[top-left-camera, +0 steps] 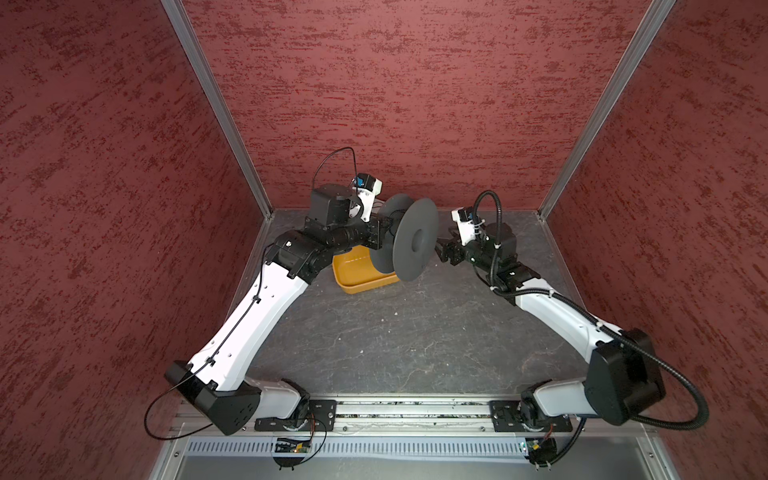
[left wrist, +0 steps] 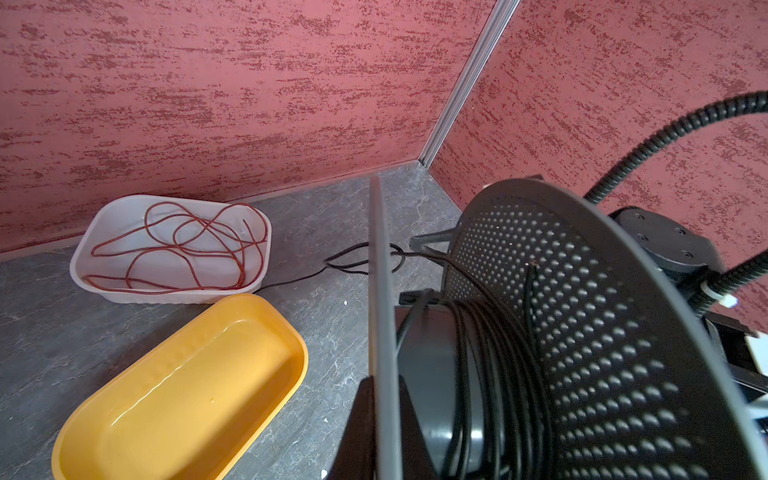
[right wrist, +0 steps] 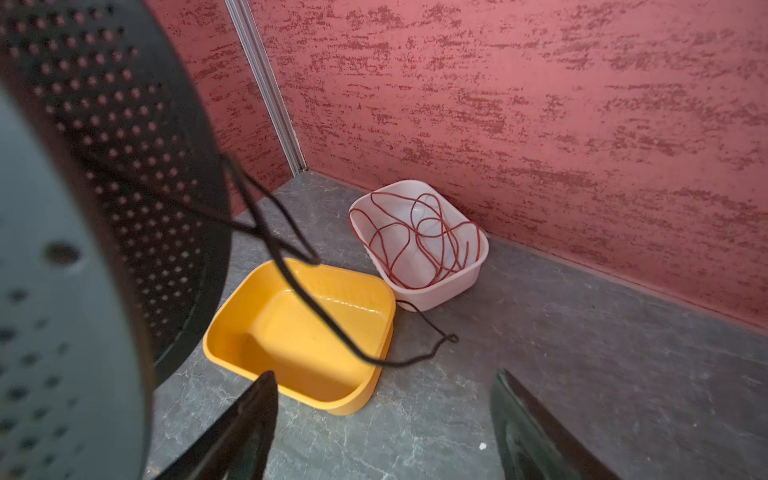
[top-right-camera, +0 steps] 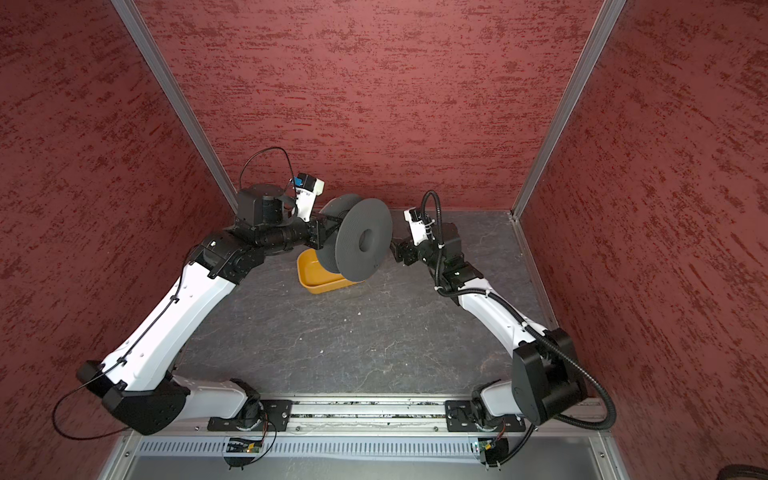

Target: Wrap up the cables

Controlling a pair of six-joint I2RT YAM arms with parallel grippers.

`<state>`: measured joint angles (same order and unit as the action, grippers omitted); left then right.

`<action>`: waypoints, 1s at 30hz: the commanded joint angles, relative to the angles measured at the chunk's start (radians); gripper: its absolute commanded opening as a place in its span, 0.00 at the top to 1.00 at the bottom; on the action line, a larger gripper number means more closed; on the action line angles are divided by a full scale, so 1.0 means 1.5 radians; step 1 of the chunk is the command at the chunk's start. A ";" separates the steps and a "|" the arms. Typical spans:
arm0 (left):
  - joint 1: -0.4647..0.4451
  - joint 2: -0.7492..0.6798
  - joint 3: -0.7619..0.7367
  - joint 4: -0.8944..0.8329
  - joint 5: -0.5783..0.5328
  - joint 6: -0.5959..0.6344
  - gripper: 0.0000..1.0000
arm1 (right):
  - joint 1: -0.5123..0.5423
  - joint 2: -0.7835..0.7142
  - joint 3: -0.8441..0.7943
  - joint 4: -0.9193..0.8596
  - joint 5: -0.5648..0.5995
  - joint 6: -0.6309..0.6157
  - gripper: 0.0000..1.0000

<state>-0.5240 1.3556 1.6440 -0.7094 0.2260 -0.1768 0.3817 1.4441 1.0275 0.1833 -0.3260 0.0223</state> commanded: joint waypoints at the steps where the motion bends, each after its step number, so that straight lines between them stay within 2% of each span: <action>1: 0.006 -0.025 0.015 0.031 0.034 -0.014 0.94 | -0.006 0.051 0.043 0.040 -0.029 -0.038 0.23; 3: 0.006 -0.026 0.018 0.026 0.038 -0.014 0.94 | -0.010 0.076 0.049 0.064 -0.057 -0.040 0.26; 5: 0.009 -0.028 0.020 0.022 0.042 -0.016 0.94 | -0.016 0.097 0.050 0.095 -0.093 -0.031 0.34; 8: 0.015 -0.036 0.025 0.018 0.053 -0.019 0.94 | -0.024 0.115 0.049 0.126 -0.126 -0.015 0.54; 11: 0.030 -0.048 0.023 0.018 0.067 -0.030 0.94 | -0.035 0.117 0.046 0.131 -0.106 0.010 0.83; 13: 0.046 -0.060 0.021 0.015 0.064 -0.036 0.95 | -0.046 0.108 0.049 0.101 -0.081 0.028 0.89; 18: 0.113 -0.110 -0.018 0.046 0.065 -0.077 0.95 | -0.077 0.048 0.029 0.005 0.011 0.076 0.97; 21: 0.151 -0.130 -0.038 0.077 0.087 -0.108 0.96 | -0.094 0.020 0.029 -0.085 0.087 0.103 0.97; 23: 0.168 -0.138 -0.049 0.094 0.099 -0.123 0.96 | -0.111 0.011 0.034 -0.157 0.168 0.137 0.96; 25: 0.177 -0.142 -0.057 0.109 0.104 -0.133 0.96 | -0.135 0.010 0.029 -0.201 0.224 0.173 0.91; 30: 0.185 -0.143 -0.071 0.129 0.107 -0.147 0.96 | -0.201 -0.025 -0.016 -0.213 0.240 0.230 0.90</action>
<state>-0.2649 1.1610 1.5272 -0.6430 0.3824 -0.3531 0.1345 1.4403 1.0439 -0.0422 -0.0837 0.2806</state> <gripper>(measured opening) 0.085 0.103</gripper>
